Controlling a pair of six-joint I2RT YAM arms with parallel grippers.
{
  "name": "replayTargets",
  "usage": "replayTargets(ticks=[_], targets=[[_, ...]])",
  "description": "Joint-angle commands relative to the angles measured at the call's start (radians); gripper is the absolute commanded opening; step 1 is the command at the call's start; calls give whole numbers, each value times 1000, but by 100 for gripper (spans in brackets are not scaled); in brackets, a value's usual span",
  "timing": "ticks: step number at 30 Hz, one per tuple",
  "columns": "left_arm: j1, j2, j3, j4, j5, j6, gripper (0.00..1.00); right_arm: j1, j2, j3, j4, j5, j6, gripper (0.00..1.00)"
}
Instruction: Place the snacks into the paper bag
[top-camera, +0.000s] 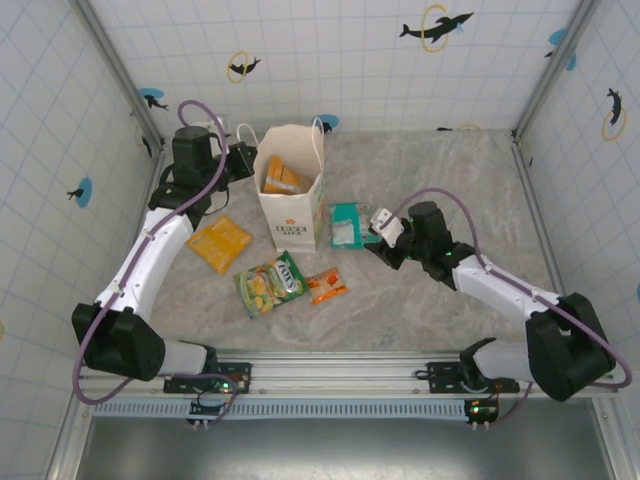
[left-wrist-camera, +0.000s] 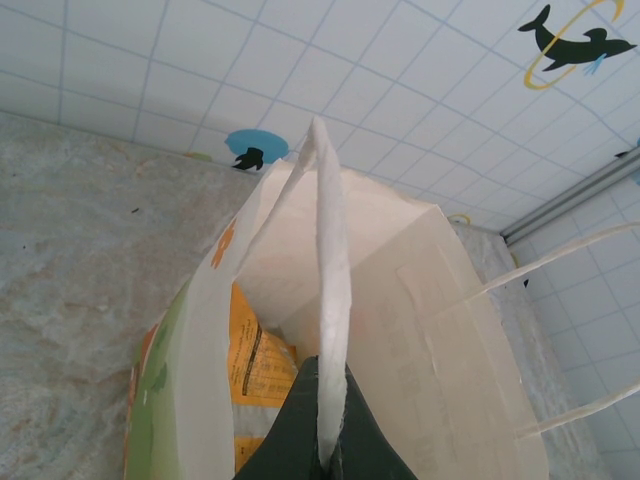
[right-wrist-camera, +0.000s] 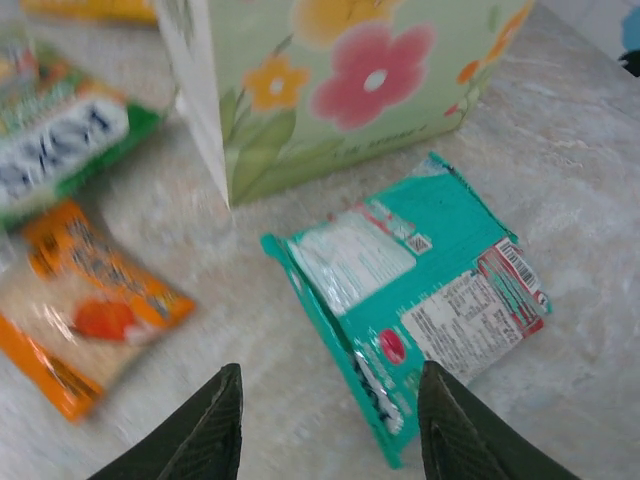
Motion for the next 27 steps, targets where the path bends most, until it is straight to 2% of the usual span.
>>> replayTargets(ticks=[1, 5, 8, 27], targets=[[7, -23, -1, 16, 15, 3, 0, -17, 75, 38, -76, -63, -409, 49], [7, -19, 0, 14, 14, 5, 0, -14, 193, 135, -172, -63, -523, 50], [7, -16, 1, 13, 14, 6, 0, -9, 260, 182, -191, -63, -547, 49], [7, 6, 10, 8, 19, 19, 0, 3, 483, 304, -140, -57, -516, 49]])
